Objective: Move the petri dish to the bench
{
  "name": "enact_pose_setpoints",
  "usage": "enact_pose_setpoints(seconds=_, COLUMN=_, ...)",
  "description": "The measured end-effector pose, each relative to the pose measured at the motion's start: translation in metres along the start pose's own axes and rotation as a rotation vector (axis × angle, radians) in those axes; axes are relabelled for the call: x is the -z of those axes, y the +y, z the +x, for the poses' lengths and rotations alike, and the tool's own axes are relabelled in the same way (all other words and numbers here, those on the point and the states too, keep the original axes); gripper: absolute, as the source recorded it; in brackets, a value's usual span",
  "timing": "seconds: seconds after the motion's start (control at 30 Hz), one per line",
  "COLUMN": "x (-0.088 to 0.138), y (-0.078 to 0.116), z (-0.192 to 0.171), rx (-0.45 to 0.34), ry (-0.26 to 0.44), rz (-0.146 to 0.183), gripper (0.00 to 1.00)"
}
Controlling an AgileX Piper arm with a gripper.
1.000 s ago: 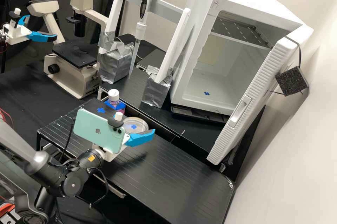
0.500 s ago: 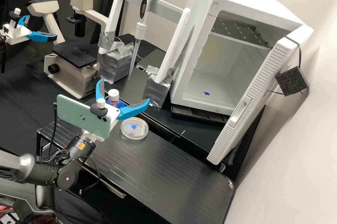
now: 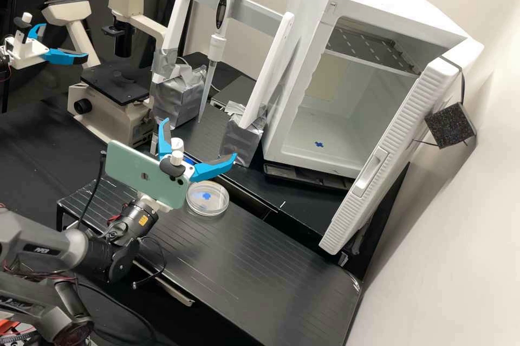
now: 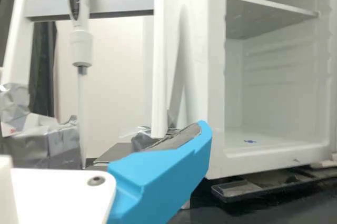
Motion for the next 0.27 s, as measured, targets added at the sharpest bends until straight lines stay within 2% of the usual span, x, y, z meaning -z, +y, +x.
enact_pose_setpoints(seconds=0.27, x=-0.0043, y=-0.0062, z=0.0095, rx=0.014, ry=-0.022, rz=0.058, gripper=1.0)
